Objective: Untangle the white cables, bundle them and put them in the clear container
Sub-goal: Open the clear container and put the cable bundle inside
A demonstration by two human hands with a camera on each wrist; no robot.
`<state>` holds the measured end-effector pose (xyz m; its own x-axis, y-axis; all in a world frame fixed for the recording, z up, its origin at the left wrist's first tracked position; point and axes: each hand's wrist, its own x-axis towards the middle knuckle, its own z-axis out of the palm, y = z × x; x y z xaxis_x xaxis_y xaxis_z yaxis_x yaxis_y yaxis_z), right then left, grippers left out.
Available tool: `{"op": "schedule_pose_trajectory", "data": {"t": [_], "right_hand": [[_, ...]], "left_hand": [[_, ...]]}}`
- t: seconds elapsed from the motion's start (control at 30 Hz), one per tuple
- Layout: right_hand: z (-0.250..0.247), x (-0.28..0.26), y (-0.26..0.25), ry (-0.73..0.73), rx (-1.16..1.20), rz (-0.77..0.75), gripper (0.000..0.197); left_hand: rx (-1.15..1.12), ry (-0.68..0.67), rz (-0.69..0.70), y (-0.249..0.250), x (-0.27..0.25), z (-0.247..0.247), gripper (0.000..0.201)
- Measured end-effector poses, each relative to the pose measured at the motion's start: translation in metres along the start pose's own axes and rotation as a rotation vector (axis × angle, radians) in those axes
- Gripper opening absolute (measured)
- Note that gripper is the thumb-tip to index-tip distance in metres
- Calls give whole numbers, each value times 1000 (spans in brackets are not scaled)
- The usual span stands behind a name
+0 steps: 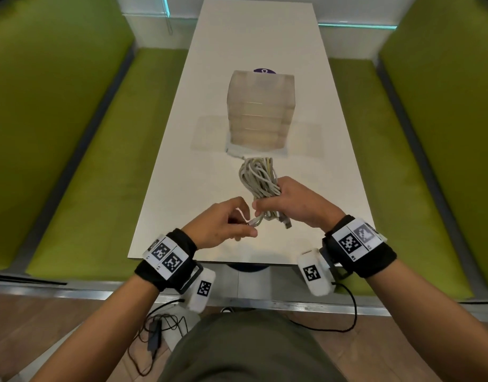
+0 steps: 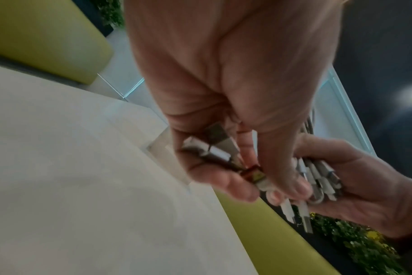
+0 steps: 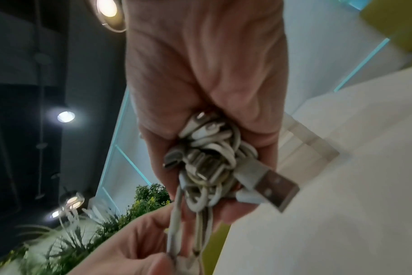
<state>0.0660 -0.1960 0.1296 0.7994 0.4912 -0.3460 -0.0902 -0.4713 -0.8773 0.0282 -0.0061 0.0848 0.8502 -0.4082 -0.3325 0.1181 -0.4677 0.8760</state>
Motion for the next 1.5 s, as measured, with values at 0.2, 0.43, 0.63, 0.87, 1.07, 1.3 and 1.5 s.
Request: {"op": "schedule_pose_trajectory", "data": {"t": [0.2,0.43,0.63,0.87,1.07,1.3,1.5], "right_hand": [[3,-5,7,-186,-212,46,12],[24,-6,23,-188,-34,86,14],[42,-7,32,-77,229,32,22],[39,-6,30,77,456,-22,23],[58,2,18,-69,453,-120,15],[52,10,5,-213,314,-152,13],[45,23,14,-379,444,-90,19]], "left_hand": [[-19,-23,-47,-4,4,3,26],[63,109,-7,4,7,-6,38],[-10,42,-3,13,3,-33,74],[-428,323,-35,9,-5,-40,99],[-681,215,40,23,5,0,97],[-780,493,104,34,9,11,21],[-860,525,99,31,13,-2,15]]}}
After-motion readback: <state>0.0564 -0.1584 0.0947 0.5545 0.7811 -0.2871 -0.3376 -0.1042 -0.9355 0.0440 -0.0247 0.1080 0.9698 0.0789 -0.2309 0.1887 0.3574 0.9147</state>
